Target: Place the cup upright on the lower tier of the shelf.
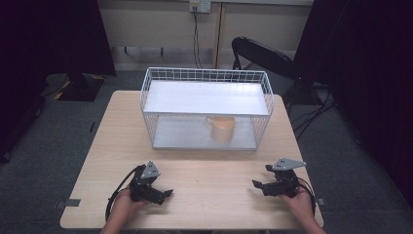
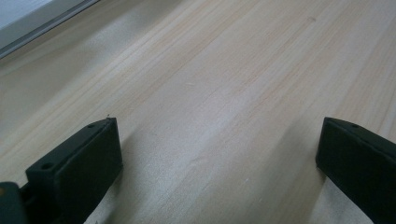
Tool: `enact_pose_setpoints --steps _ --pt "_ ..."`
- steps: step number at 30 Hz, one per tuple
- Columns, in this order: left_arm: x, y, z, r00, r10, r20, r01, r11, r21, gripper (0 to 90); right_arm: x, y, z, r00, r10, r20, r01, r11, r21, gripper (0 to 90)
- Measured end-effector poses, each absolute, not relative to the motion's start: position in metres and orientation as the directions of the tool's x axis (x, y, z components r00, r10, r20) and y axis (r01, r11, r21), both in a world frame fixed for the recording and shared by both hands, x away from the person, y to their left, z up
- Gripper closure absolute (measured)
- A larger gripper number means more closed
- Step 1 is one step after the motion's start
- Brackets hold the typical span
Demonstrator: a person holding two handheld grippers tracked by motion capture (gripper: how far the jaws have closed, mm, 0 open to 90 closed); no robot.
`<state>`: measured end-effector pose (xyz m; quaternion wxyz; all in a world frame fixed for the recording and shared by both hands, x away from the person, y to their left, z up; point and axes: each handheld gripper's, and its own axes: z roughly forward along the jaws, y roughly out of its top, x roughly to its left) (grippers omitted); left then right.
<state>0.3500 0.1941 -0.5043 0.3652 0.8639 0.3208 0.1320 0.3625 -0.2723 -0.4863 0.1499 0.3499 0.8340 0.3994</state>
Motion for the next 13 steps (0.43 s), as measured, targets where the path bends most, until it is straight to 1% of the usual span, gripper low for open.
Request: enact_pose_setpoints --steps 4,13 --pt "0.35 0.1941 -0.5043 0.76 0.65 -0.006 0.458 -0.528 0.716 0.0 0.3614 -0.2714 -0.4898 -0.724 0.69 0.001 0.445 0.467 0.764 14.5" --pt "0.35 0.1942 -0.5042 0.76 0.65 -0.006 0.458 -0.528 0.715 0.0 0.3617 -0.2695 -0.4952 -0.743 0.669 -0.016 0.436 0.503 0.746 14.0"
